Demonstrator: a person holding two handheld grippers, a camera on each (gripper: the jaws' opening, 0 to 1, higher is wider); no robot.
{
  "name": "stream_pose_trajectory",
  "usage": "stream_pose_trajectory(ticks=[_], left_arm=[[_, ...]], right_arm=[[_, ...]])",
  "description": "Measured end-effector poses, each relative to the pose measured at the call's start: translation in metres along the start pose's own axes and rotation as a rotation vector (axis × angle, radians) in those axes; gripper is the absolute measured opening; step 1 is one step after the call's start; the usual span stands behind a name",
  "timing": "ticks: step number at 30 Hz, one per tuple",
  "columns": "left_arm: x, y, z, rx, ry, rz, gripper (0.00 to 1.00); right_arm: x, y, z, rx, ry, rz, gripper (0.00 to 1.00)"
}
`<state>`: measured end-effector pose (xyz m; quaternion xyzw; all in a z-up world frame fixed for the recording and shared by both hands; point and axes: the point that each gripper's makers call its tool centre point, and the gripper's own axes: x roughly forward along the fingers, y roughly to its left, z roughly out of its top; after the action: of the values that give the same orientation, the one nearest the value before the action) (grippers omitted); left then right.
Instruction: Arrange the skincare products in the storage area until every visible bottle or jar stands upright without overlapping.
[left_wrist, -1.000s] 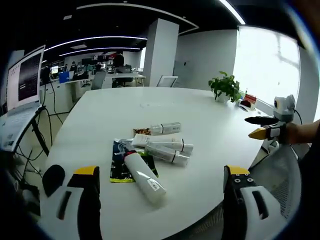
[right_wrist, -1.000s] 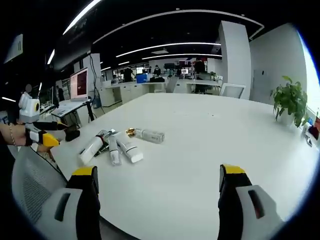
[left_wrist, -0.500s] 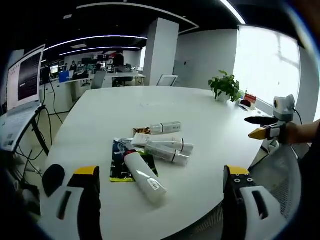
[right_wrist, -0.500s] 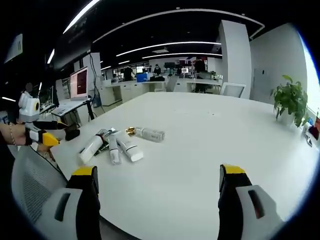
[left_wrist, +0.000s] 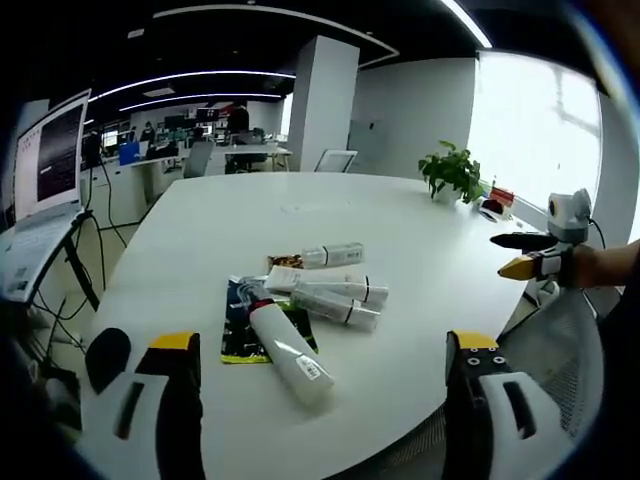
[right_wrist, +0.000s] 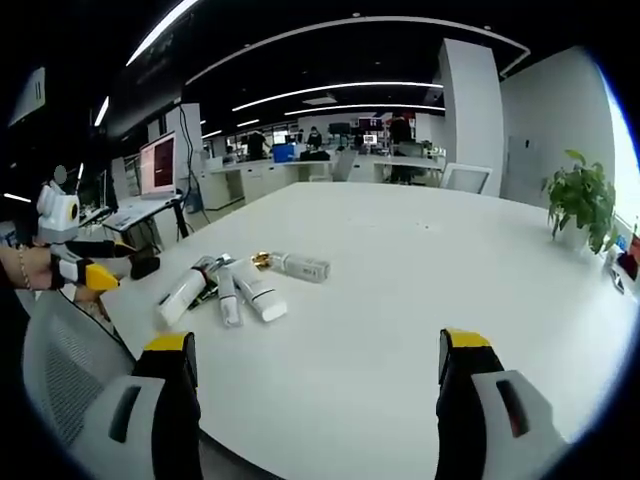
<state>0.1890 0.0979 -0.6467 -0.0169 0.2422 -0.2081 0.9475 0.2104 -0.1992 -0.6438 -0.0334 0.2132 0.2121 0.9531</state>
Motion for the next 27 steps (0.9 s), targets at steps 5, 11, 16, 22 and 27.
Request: stream_pose_trajectory(ticks=[5, 11, 16, 22, 27], left_arm=[[-0.001, 0.001, 0.001, 0.006, -0.006, 0.003, 0.94], [0.000, 0.001, -0.001, 0.014, -0.005, -0.005, 0.94], [-0.001, 0.000, 0.000, 0.015, -0.013, -0.010, 0.94], [-0.002, 0.000, 0.002, 0.009, -0.026, -0.011, 0.94], [-0.002, 0.000, 0.002, 0.001, -0.034, -0.023, 0.93]], right_arm=[[0.001, 0.003, -0.001, -0.011, 0.009, 0.006, 1.00], [0.002, 0.006, -0.002, -0.015, 0.022, 0.017, 1.00], [0.003, 0.011, -0.001, -0.034, 0.033, 0.027, 1.00], [0.004, 0.013, 0.003, -0.011, 0.028, 0.038, 0.96], [0.007, 0.020, 0.005, 0.005, 0.034, 0.042, 0.92]])
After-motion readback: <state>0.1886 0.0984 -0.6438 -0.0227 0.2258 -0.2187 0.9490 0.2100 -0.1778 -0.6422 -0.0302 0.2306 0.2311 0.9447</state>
